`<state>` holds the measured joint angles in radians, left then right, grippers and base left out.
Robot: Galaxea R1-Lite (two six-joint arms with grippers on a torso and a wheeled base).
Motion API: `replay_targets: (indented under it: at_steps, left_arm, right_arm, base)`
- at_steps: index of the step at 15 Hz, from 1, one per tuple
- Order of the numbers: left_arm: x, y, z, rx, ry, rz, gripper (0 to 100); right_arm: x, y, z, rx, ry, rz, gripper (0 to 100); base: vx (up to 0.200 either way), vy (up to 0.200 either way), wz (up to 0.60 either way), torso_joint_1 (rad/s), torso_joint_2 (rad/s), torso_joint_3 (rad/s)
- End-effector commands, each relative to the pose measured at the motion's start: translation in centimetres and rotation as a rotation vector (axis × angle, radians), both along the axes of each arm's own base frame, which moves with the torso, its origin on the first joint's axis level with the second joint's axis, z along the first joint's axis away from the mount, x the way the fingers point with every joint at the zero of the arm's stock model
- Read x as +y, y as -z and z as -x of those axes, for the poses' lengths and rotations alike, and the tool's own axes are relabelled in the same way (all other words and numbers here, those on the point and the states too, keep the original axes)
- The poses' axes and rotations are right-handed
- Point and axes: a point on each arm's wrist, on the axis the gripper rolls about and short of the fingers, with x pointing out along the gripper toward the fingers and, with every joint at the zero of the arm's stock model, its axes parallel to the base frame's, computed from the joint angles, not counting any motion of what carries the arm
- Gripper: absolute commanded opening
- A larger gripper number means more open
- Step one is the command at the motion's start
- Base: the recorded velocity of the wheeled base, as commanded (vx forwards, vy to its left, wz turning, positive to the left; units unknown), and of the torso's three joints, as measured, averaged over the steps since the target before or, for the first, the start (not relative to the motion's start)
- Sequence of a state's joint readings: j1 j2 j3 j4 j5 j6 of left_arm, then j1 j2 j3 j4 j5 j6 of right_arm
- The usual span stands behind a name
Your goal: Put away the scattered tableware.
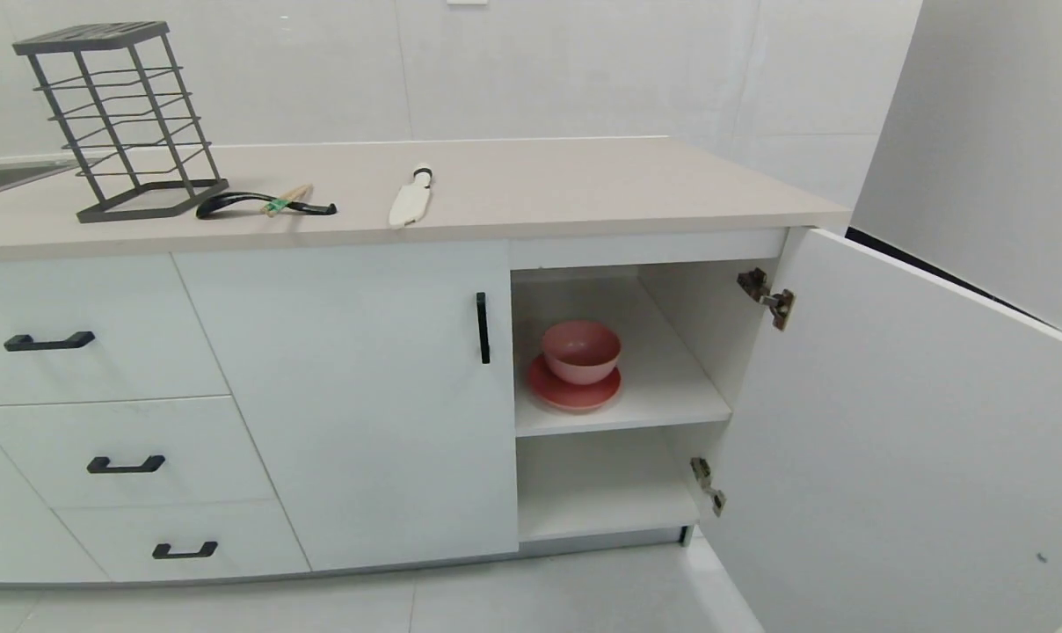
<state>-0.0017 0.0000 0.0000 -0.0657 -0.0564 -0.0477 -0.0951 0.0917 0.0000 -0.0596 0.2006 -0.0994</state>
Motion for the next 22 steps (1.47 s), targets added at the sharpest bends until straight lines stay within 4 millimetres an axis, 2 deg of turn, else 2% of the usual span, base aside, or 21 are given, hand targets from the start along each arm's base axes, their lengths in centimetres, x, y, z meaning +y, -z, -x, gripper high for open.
replay_targets:
  at_steps: [1, 5, 10, 14, 22]
  left_arm:
    - [0.00, -0.01, -0.01, 0.001, 0.000, -0.002, 100]
    - [0.00, -0.01, -0.01, 0.000, -0.003, -0.024, 100]
    - [-0.02, 0.01, -0.01, -0.003, 0.000, -0.103, 100]
    - [-0.01, 0.01, -0.01, -0.003, -0.002, -0.103, 100]
    - [-0.02, 0.01, -0.01, -0.006, -0.001, -0.144, 100]
  right_arm:
    - [0.00, -0.01, -0.03, 0.003, 0.000, 0.000, 100]
    - [0.00, -0.01, -0.03, 0.003, 0.001, 0.000, 100]
    - [0.00, -0.02, -0.03, 0.004, -0.001, -0.018, 100]
    - [0.00, -0.01, -0.03, 0.005, -0.001, -0.020, 100]
    - [0.00, -0.01, -0.03, 0.005, -0.001, -0.020, 100]
  base:
    - [-0.200, 0.000, 0.00, 0.002, 0.01, -0.002]
    - [-0.200, -0.050, 0.00, 0.000, 0.01, 0.006]
    - [0.000, -0.200, 0.00, 0.001, 0.00, 0.004]
    - [0.000, 0.000, 0.00, 0.000, 0.00, 0.000]
    - [0.000, -0.200, 0.00, 0.004, 0.00, 0.004]
